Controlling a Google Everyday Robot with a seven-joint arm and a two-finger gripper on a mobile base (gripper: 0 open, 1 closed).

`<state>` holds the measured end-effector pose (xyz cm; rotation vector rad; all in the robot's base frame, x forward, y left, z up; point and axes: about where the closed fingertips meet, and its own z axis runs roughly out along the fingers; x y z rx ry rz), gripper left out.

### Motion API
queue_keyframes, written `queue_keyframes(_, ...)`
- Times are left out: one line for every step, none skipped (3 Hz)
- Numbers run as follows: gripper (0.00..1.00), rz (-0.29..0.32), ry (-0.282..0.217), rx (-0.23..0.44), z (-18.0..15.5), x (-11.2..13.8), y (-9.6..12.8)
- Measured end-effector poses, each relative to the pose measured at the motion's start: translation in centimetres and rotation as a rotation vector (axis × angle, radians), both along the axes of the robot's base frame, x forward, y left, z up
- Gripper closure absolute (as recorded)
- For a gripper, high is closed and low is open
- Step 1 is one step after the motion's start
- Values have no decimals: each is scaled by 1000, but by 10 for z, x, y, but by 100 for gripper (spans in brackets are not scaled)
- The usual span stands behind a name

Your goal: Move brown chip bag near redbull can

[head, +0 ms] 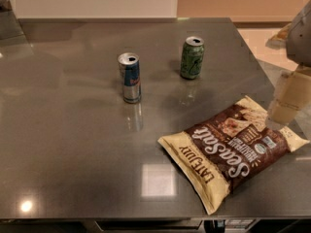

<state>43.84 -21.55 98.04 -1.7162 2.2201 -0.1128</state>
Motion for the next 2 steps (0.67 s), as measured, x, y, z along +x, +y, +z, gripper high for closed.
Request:
queue_keyframes(0,0,0,0,0,0,0)
queue_keyframes(0,68,18,-14,-12,-2,5)
